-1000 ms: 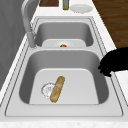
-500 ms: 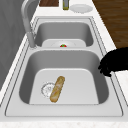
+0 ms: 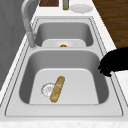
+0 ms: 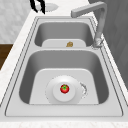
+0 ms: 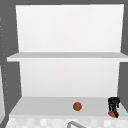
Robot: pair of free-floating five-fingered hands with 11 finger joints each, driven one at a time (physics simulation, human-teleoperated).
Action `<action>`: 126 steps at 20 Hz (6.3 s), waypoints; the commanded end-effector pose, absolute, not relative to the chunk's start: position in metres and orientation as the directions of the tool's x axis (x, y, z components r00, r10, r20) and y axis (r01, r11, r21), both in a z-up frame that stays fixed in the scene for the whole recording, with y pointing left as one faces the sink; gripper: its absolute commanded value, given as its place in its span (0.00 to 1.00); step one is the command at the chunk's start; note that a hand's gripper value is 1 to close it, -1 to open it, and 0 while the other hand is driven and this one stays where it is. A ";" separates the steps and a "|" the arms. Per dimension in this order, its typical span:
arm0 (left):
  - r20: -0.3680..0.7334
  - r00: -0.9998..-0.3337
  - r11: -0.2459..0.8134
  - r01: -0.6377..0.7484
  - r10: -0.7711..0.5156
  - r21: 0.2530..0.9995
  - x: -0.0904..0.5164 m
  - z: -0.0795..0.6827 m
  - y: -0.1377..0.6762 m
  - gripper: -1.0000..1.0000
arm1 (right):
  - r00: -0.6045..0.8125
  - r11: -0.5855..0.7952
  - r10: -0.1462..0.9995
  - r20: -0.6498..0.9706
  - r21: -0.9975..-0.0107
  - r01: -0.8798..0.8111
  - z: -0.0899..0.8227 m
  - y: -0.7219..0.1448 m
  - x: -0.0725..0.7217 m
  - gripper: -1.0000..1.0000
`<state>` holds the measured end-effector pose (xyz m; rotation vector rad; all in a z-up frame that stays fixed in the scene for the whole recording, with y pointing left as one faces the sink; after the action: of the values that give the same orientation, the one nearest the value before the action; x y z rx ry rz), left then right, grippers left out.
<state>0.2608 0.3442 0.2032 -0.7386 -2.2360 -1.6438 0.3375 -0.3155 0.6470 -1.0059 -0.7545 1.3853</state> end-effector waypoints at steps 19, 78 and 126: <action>0.497 -0.834 0.227 0.546 0.241 0.807 0.261 0.203 0.344 0.50 | 0.114 -0.076 0.984 -0.138 -0.901 -0.428 0.538 -0.354 0.192 1.00; 0.497 -0.834 0.227 0.546 0.241 0.807 0.261 0.203 0.344 0.50 | 0.062 -0.050 0.994 -0.089 -0.884 -0.466 0.270 -0.609 0.146 0.00; 0.497 -0.834 0.227 0.546 0.241 0.807 0.261 0.203 0.344 0.50 | 0.051 -0.119 0.987 -0.154 -0.899 -0.423 0.289 -0.358 0.058 0.00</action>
<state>0.2608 0.3442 0.2032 -0.7386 -2.2360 -1.6438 0.0514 -0.3593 0.3073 -0.9521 -0.7557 1.4083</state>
